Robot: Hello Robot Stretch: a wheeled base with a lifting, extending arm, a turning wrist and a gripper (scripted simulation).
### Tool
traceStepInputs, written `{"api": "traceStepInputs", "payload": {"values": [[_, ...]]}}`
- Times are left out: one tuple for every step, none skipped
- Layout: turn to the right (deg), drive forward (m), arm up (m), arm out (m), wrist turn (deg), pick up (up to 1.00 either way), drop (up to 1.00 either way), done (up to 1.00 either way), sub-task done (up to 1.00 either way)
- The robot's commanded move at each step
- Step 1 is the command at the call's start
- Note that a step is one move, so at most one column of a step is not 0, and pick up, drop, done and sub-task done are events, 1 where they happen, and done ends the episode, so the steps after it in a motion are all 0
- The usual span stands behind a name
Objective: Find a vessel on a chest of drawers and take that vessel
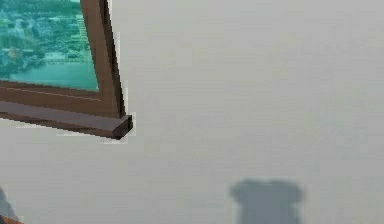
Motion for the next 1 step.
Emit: {"api": "traceStepInputs", "payload": {"values": [[0.0,0.0,0.0,0.0,45.0,0.0,0.0,0.0,0.0]]}}
